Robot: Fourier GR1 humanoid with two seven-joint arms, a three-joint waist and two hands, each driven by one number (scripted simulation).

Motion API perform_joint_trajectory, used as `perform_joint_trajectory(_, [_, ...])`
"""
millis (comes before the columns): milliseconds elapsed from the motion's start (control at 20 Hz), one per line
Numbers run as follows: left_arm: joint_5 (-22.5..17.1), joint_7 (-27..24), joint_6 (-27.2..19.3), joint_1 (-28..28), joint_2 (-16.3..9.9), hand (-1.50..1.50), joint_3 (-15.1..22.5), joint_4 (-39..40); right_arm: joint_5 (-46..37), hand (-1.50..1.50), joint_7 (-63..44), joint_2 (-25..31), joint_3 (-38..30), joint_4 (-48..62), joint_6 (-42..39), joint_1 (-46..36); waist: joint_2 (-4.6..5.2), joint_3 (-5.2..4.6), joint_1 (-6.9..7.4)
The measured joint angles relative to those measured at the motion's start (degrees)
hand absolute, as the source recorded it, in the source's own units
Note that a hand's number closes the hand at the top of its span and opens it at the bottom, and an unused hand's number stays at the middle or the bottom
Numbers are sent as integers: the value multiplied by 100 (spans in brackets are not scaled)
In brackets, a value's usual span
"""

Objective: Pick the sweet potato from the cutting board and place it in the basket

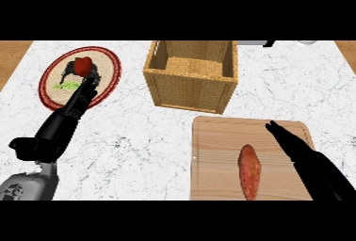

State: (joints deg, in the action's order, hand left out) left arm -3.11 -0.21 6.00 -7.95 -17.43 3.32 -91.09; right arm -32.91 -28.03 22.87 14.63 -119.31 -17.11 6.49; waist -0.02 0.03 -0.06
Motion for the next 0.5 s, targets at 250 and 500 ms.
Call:
perform_joint_trajectory(250, [117, 79, 108, -79, 102, 0, -107, -12, -74, -150, 131, -259, 14, -172, -107, 70, -1, -2, -5])
perform_joint_trajectory(500, [305, 33, 168, -28, 262, 0, -165, -15, -239, -150, 223, -441, 1, -209, -258, 137, -3, -4, -6])
